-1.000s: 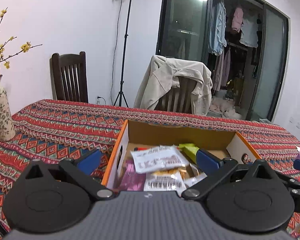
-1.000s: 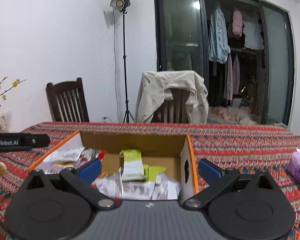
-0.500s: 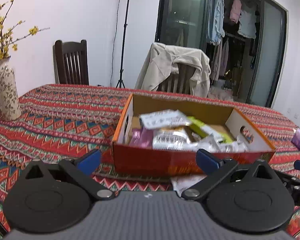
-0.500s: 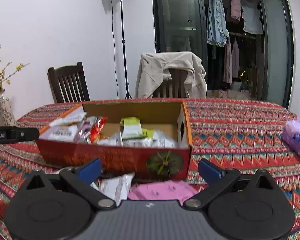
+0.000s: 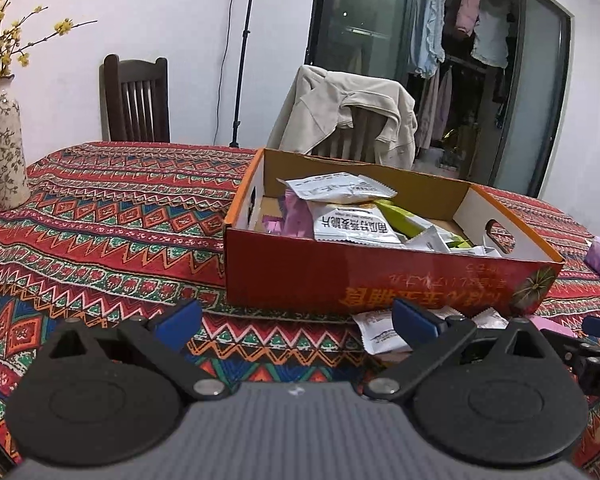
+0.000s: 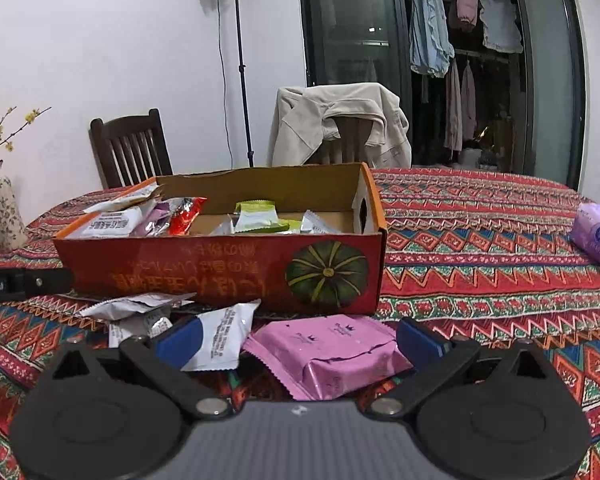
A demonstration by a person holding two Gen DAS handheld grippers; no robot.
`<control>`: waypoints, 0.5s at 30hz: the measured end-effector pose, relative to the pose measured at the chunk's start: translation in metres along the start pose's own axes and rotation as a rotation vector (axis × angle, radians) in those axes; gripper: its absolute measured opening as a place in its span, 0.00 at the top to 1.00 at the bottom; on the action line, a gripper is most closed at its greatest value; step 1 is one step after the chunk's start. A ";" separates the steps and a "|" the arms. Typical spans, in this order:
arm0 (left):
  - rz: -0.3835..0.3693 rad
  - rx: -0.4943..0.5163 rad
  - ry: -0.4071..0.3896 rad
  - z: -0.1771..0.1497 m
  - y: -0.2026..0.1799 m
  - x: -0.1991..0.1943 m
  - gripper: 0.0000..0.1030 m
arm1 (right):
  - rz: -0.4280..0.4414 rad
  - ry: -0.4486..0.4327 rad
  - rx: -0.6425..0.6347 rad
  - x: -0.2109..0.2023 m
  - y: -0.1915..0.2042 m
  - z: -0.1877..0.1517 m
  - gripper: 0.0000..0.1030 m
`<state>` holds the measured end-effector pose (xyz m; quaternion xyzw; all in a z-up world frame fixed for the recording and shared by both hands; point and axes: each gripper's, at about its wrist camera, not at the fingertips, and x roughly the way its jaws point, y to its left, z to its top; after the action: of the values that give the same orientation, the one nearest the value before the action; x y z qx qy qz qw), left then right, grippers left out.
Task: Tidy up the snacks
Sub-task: 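Withdraw both tools from the box toward the pink packet and white packets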
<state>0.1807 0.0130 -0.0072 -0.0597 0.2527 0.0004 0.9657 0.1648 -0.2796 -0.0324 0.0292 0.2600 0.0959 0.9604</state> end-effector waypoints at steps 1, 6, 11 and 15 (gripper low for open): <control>-0.001 0.001 -0.002 -0.001 -0.001 -0.001 0.00 | -0.001 0.003 0.001 0.000 0.000 0.000 0.00; -0.002 -0.014 0.007 -0.001 0.002 0.001 0.00 | -0.008 0.013 -0.004 0.002 0.002 -0.001 0.00; 0.001 -0.023 0.005 -0.001 0.004 0.001 0.00 | -0.024 0.012 -0.001 0.002 0.001 -0.002 0.00; -0.002 -0.038 0.003 -0.001 0.006 0.000 0.00 | -0.035 -0.008 0.011 -0.004 -0.003 0.002 0.00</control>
<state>0.1796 0.0191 -0.0086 -0.0782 0.2540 0.0040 0.9640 0.1633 -0.2828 -0.0289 0.0303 0.2572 0.0776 0.9628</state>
